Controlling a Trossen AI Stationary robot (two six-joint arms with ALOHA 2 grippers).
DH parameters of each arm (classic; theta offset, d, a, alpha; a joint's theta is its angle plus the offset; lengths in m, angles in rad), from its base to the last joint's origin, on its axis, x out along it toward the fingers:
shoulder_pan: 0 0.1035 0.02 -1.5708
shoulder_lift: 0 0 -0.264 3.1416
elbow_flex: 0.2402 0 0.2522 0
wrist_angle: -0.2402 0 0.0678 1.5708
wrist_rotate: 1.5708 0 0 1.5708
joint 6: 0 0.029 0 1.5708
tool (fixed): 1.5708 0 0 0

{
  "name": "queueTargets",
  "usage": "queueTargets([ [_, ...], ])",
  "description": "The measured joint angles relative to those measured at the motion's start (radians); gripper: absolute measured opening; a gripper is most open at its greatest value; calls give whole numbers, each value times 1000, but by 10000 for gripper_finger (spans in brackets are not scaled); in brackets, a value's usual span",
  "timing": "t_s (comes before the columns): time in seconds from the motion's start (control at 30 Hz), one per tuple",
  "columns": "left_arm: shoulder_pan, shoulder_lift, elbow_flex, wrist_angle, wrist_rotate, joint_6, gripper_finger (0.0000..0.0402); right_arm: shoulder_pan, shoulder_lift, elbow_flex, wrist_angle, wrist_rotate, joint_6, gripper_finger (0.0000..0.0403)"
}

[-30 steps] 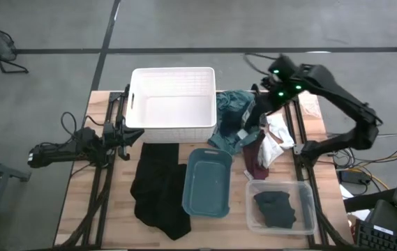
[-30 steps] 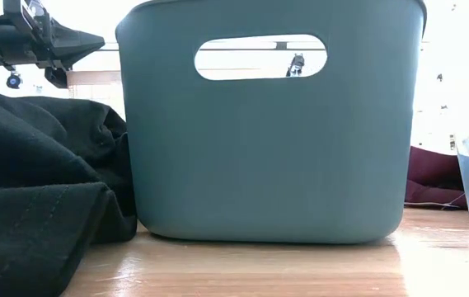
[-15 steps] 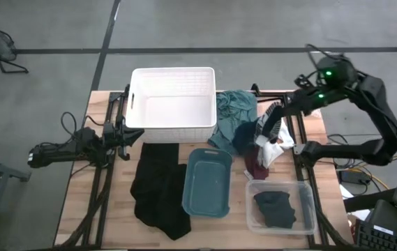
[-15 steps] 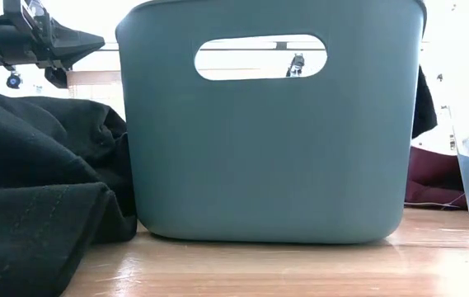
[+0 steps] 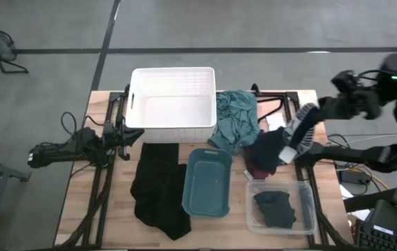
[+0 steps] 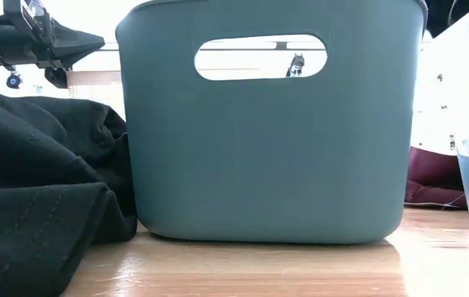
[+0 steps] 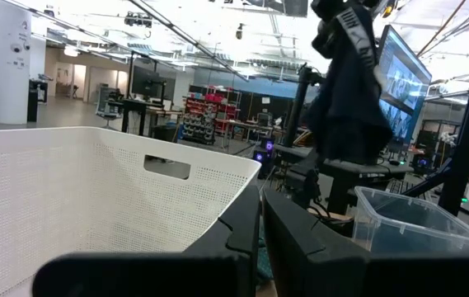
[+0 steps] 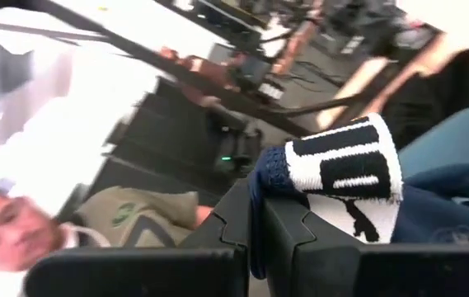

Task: Pick & Place Cloths
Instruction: Put the blue boxers into the transparent bin

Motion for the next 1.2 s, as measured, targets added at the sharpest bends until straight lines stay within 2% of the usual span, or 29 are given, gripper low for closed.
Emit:
queueTargets([
  [0.33,0,0,0,0,0,0,23,0,-23,138,-45,-27,420,8],
  [0.57,0,0,0,0,0,0,23,-1,-10,166,-230,-34,481,8],
  [0.67,0,0,0,0,0,0,23,-1,-4,158,-362,-26,407,8],
  [0.77,0,0,0,0,0,0,23,-1,21,153,-488,-61,251,8],
  [1.0,0,0,0,0,0,0,23,1,114,108,-495,-97,-214,8],
  [1.1,0,0,0,0,0,0,23,33,159,91,-494,-116,-322,8],
  [1.2,0,0,0,0,0,0,23,113,197,79,-495,-106,-381,8],
])
